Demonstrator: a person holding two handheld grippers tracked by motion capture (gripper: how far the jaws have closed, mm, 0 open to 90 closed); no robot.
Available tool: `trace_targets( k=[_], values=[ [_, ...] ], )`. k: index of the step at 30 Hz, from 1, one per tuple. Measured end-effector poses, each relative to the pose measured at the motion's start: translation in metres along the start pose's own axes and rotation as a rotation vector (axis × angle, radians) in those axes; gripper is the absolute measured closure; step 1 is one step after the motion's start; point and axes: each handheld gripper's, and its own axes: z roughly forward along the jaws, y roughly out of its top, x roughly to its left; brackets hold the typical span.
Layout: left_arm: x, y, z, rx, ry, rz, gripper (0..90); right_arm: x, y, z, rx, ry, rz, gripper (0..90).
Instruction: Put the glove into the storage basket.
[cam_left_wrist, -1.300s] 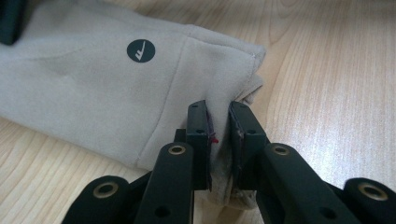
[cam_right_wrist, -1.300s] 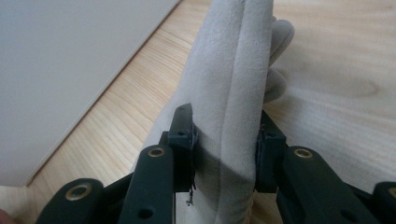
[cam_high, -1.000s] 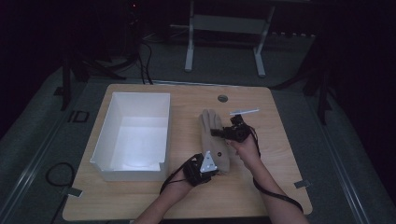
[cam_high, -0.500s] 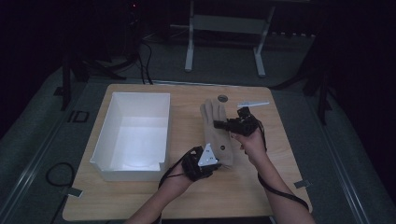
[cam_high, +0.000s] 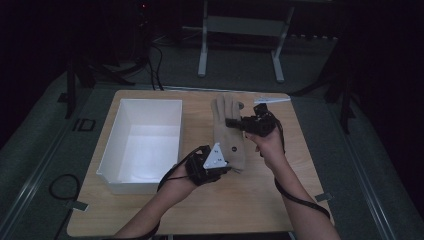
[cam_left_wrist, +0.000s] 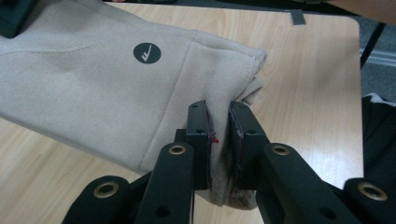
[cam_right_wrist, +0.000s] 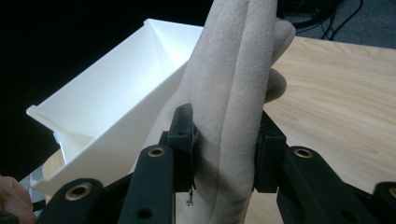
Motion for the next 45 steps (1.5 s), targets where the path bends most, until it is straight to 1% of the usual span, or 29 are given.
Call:
trace_targets(
  k=[3, 4, 5, 10, 12, 13, 14, 18, 19, 20, 21, 22, 25, 26, 27, 28, 29, 31, 34, 36, 41, 43, 45],
  values=[
    [0.001, 0.000, -0.002, -0.003, 0.001, -0.001, 80.8, 0.003, 0.005, 0.002, -0.005, 0.006, -0.001, 66.9],
    [0.007, -0.003, -0.009, -0.003, 0.007, -0.013, 80.8, 0.007, 0.010, 0.005, -0.005, 0.004, -0.011, 66.9],
    [0.008, -0.005, -0.011, -0.004, 0.011, -0.015, 80.7, 0.010, 0.012, 0.007, -0.006, 0.004, -0.015, 66.8],
    [0.012, -0.012, -0.022, 0.000, 0.035, -0.023, 80.7, 0.021, 0.022, 0.018, 0.005, 0.012, -0.039, 66.9],
    [0.014, -0.014, -0.027, 0.002, 0.041, -0.023, 80.8, 0.025, 0.025, 0.023, 0.010, 0.020, -0.041, 66.9],
    [0.014, -0.014, -0.027, 0.002, 0.041, -0.023, 80.7, 0.027, 0.027, 0.025, 0.012, 0.024, -0.041, 66.8],
    [0.017, -0.017, -0.036, 0.006, 0.048, -0.026, 80.8, 0.030, 0.029, 0.028, 0.012, 0.031, -0.040, 66.9],
    [0.022, -0.022, -0.052, 0.016, 0.074, -0.021, 80.7, 0.039, 0.037, 0.037, 0.009, 0.041, -0.049, 66.9],
    [0.022, -0.024, -0.054, 0.020, 0.083, -0.020, 80.7, 0.042, 0.040, 0.039, 0.011, 0.044, -0.050, 66.9],
    [0.022, -0.024, -0.054, 0.020, 0.083, -0.020, 80.7, 0.042, 0.040, 0.039, 0.011, 0.044, -0.050, 66.9],
    [0.024, -0.028, -0.061, 0.031, 0.093, -0.025, 80.7, 0.044, 0.041, 0.041, 0.012, 0.047, -0.053, 66.8],
    [0.026, -0.030, -0.064, 0.035, 0.100, -0.027, 80.7, 0.049, 0.046, 0.047, 0.022, 0.057, -0.060, 66.8],
    [0.029, -0.034, -0.075, 0.038, 0.110, -0.036, 80.7, 0.058, 0.052, 0.058, 0.030, 0.064, -0.068, 66.8],
    [0.030, -0.035, -0.078, 0.042, 0.117, -0.032, 80.7, 0.061, 0.054, 0.062, 0.034, 0.067, -0.071, 66.9],
    [0.030, -0.035, -0.078, 0.042, 0.117, -0.032, 80.7, 0.061, 0.054, 0.062, 0.034, 0.067, -0.071, 66.9],
    [0.032, -0.039, -0.085, 0.043, 0.123, -0.037, 80.7, 0.064, 0.056, 0.065, 0.033, 0.067, -0.076, 66.9],
    [0.033, -0.041, -0.088, 0.045, 0.129, -0.039, 80.7, 0.069, 0.060, 0.071, 0.034, 0.078, -0.080, 66.9],
    [0.035, -0.046, -0.095, 0.040, 0.132, -0.052, 80.7, 0.074, 0.062, 0.077, 0.033, 0.084, -0.083, 66.8],
    [0.037, -0.054, -0.103, 0.045, 0.146, -0.058, 80.7, 0.082, 0.064, 0.086, 0.041, 0.093, -0.087, 66.8],
    [0.039, -0.060, -0.108, 0.043, 0.154, -0.069, 80.6, 0.087, 0.066, 0.092, 0.043, 0.098, -0.093, 66.8],
    [0.043, -0.073, -0.120, 0.046, 0.190, -0.095, 80.6, 0.101, 0.072, 0.107, 0.052, 0.118, -0.103, 66.8],
    [0.045, -0.078, -0.125, 0.047, 0.199, -0.106, 80.6, 0.107, 0.075, 0.114, 0.052, 0.117, -0.112, 66.8],
    [0.045, -0.078, -0.125, 0.047, 0.199, -0.106, 80.6, 0.109, 0.077, 0.117, 0.053, 0.120, -0.116, 66.8]
  ],
)
